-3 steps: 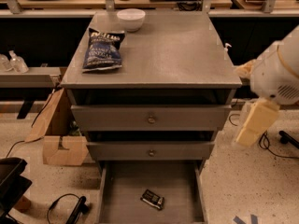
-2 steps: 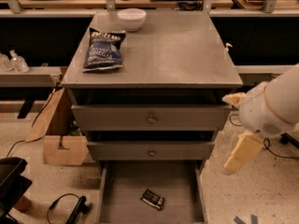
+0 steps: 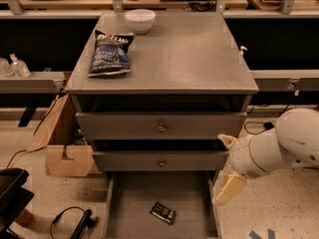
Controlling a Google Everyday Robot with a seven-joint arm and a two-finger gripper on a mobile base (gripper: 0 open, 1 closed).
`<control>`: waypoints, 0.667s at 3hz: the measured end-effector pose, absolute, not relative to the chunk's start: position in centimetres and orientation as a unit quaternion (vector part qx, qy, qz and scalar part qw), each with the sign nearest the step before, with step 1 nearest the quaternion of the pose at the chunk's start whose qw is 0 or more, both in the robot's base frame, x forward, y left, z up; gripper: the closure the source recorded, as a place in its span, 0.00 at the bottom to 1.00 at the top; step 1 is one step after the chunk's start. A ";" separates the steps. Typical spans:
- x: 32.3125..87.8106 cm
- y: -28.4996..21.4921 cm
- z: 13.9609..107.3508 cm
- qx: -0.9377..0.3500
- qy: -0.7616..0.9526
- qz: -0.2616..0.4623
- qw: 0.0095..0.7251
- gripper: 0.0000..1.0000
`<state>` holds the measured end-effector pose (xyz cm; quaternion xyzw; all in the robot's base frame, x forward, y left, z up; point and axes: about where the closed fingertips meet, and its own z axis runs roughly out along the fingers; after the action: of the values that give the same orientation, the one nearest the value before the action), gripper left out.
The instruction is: Pick rxbar chocolate from bottom drawer and place on counter
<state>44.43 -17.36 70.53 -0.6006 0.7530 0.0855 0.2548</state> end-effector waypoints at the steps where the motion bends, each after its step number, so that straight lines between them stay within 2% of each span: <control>1: 48.9 -17.1 67.5 -0.588 0.756 0.055 0.281 0.00; 2: 49.5 -17.0 67.7 -0.586 0.755 0.048 0.290 0.00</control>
Offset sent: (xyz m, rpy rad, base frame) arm 0.0377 0.0013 -0.0255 -0.0082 -0.0628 -0.0358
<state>49.55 -17.01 67.73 -0.5858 0.7553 0.0477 0.2900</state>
